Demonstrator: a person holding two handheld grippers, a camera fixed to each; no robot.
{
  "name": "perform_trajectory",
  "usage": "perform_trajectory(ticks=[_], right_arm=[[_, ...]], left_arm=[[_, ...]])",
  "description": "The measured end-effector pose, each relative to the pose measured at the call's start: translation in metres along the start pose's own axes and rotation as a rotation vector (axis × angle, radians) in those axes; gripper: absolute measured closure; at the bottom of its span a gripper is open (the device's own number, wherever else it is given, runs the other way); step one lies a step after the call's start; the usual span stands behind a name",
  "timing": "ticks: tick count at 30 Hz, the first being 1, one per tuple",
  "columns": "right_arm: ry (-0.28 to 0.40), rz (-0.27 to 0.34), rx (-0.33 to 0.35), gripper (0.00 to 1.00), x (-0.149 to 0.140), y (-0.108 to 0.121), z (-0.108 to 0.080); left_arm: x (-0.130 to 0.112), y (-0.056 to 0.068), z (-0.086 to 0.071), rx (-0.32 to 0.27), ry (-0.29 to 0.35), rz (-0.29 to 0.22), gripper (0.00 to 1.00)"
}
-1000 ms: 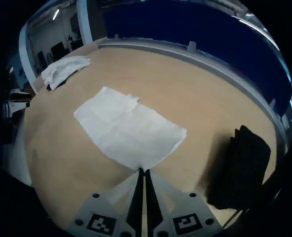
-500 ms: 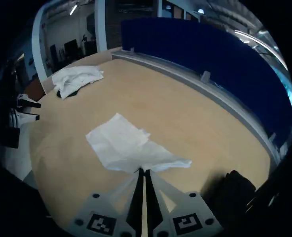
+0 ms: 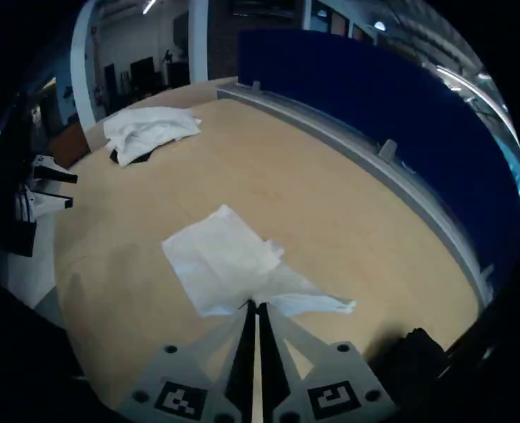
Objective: Fold towel
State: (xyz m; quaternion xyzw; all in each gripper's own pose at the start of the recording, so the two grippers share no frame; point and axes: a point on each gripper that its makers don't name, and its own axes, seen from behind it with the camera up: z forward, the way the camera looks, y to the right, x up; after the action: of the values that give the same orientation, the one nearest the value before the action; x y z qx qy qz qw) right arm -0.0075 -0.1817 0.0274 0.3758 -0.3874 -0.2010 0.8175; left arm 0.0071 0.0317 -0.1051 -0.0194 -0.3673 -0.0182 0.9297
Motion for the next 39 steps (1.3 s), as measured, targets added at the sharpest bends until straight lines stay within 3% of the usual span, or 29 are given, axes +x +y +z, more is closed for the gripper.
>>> perform_trajectory(ticks=[20, 29, 35, 39], right_arm=[[-0.030, -0.130, 0.085, 0.97, 0.037, -0.044, 0.044], [-0.074, -0.180, 0.182, 0.97, 0.038, -0.091, 0.093], [-0.125, -0.150, 0.244, 0.97, 0.017, -0.125, 0.131], [-0.137, -0.142, 0.246, 0.97, 0.011, -0.132, 0.138]], left_arm=[[-0.005, -0.012, -0.006, 0.019, 0.015, -0.027, 0.11], [-0.010, -0.017, -0.010, 0.029, 0.019, -0.040, 0.11], [-0.015, -0.016, -0.010, 0.028, 0.017, -0.058, 0.11], [-0.015, -0.015, -0.010, 0.025, 0.019, -0.064, 0.11]])
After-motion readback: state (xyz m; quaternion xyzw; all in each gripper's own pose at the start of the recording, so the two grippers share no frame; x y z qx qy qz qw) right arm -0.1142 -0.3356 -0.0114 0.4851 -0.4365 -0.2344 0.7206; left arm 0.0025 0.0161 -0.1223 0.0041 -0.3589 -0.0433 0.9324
